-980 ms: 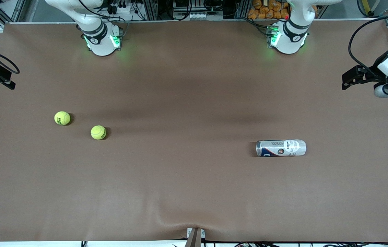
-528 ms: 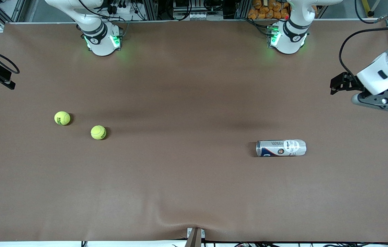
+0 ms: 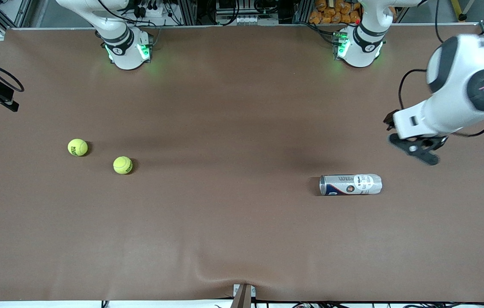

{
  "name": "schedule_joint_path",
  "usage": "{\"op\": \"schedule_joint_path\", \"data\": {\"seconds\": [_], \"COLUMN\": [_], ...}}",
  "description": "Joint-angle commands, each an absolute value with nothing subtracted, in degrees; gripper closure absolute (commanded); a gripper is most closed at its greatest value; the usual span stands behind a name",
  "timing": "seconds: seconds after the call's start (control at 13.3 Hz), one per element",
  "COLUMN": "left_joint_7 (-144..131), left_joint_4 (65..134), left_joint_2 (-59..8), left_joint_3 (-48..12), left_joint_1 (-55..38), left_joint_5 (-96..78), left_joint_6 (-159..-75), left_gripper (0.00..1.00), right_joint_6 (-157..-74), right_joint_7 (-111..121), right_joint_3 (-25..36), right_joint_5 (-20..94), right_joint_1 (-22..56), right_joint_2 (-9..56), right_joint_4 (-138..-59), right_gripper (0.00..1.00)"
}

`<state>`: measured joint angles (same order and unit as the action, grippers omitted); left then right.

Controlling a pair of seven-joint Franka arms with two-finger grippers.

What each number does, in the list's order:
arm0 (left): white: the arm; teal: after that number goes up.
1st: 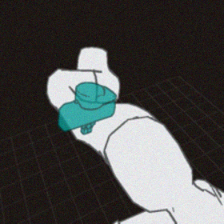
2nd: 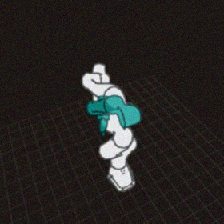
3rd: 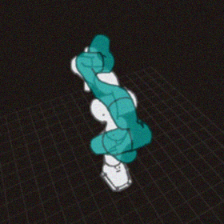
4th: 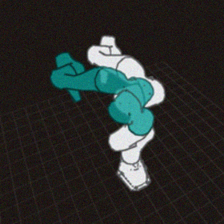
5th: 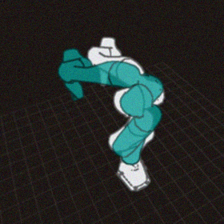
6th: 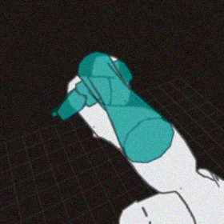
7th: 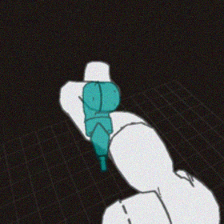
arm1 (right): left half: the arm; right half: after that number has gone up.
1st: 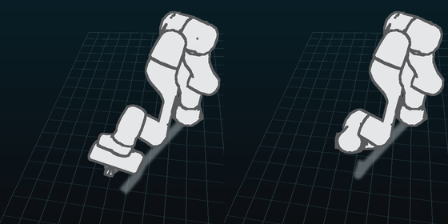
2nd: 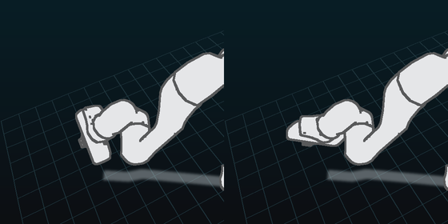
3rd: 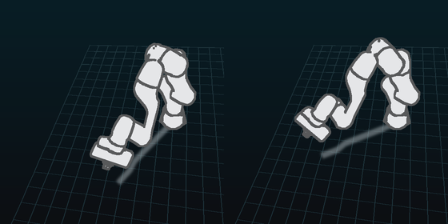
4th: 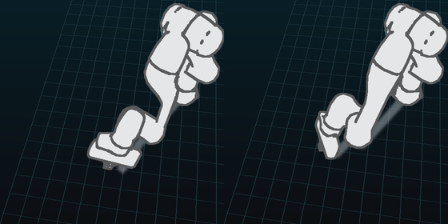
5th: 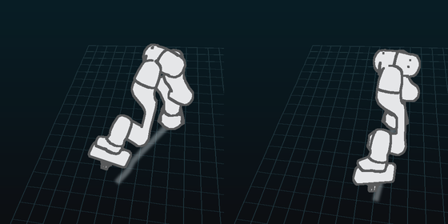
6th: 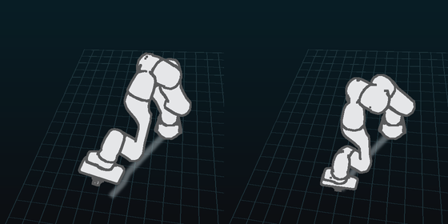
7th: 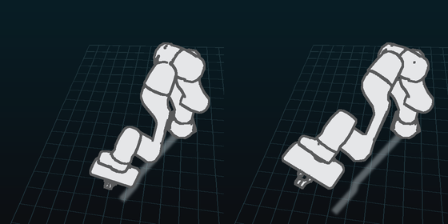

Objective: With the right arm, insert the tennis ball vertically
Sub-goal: 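Lower the left gripper and grasp the tube at its closed end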

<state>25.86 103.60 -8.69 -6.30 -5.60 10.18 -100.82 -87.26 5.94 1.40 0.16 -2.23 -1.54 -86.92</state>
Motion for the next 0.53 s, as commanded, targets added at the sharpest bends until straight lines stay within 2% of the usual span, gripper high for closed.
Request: {"op": "schedule_joint_path", "data": {"seconds": [0.0,0.45], "left_joint_7": [29.6,33.2], "left_joint_4": [103.1,105.5], "left_joint_2": [-13.6,-23.6], "left_joint_3": [-7.3,-8.6], "left_joint_1": [-9.2,-11.1], "left_joint_5": [17.9,27.8], "left_joint_6": [-104.3,-115.3], "left_gripper": [0.0,0.0], "right_joint_6": [-86.6,-86.3], "right_joint_7": [6.5,6.6], "right_joint_3": [1.1,1.1], "right_joint_5": [0.4,0.7], "right_joint_1": [-3.2,-3.7], "right_joint_2": [-0.7,-0.6], "right_joint_4": [-85.3,-85.4], "right_gripper": [0.0,0.0]}}
